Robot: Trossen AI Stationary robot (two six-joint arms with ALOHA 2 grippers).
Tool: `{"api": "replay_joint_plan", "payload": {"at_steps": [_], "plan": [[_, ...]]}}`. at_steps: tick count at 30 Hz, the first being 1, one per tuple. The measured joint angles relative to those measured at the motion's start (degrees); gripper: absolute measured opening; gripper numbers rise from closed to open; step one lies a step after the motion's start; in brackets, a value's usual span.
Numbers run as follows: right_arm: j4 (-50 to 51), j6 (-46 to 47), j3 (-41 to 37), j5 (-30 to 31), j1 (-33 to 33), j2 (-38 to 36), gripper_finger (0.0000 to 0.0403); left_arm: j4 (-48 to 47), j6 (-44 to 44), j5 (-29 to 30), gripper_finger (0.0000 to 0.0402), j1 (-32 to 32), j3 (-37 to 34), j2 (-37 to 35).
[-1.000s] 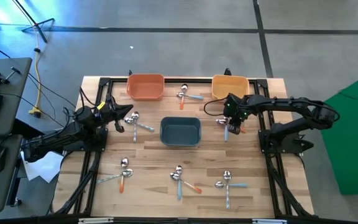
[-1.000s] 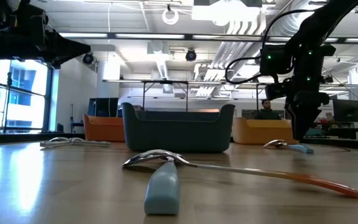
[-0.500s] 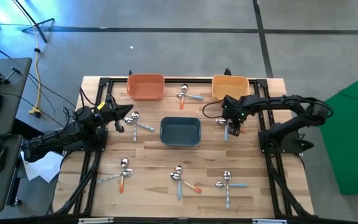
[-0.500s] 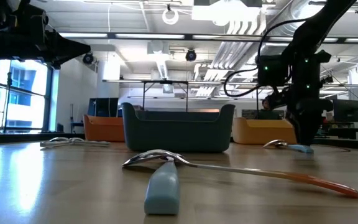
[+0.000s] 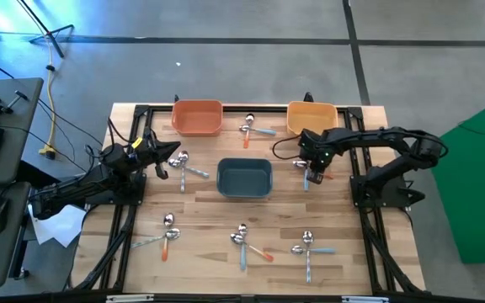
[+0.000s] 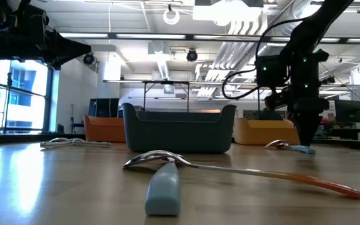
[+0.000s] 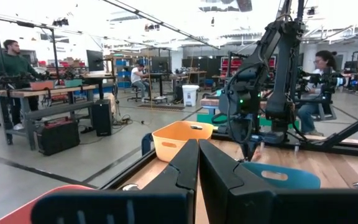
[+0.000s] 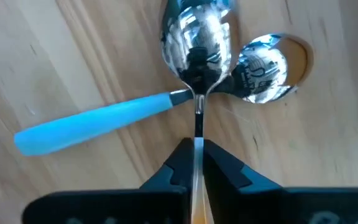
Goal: Sort silverware by color (type)
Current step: Put the orange spoon into the blue bin
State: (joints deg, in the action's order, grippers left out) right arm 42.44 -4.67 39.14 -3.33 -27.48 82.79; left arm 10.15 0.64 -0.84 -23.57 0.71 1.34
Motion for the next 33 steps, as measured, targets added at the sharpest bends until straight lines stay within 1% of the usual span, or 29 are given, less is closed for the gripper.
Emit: {"api": "replay_joint_plan", "payload": {"at_steps": [2,5,10,14,17,21,24,28,30,33], "plan": [[2.6,1.4,3.4,0.5,1.2,-0.1,0.0006,-0.1,0.0,0.0,0.0005,0.0,0.0,0.0],[10.6,4.2,9.2,2.8,3.5,-0.1,0.0008,0.0,0.0,0.0,0.0005,0.0,0.0,0.0],[18.2,9.4,22.1,4.0,9.0,-0.3,0.0004,0.0,0.5,0.0,0.0005,0.0,0.0,0.0],[17.1,14.7,31.7,4.2,14.9,-0.2,0.0004,0.0,2.6,0.0,0.0005,0.0,0.0,0.0],[14.5,19.9,37.0,6.2,19.8,1.2,0.0003,0.0,4.3,0.3,0.0005,0.0,0.0,0.0],[10.4,22.9,42.9,10.4,25.7,7.6,0.0003,0.0,5.5,0.7,0.0005,0.0,0.0,0.0],[9.0,23.1,47.6,10.6,28.0,15.2,0.0003,0.0,6.9,1.0,0.0005,0.0,0.0,0.0],[10.8,23.5,54.7,11.7,28.2,25.1,0.0003,0.0,8.0,1.6,0.0005,0.0,0.0,0.0],[12.3,21.0,57.9,11.7,27.7,29.1,0.0003,-0.1,8.0,1.6,0.0005,0.0,0.0,0.0],[12.9,17.9,62.2,10.1,26.6,33.5,0.0003,-0.6,8.5,1.6,0.0005,0.0,0.0,0.0]]}}
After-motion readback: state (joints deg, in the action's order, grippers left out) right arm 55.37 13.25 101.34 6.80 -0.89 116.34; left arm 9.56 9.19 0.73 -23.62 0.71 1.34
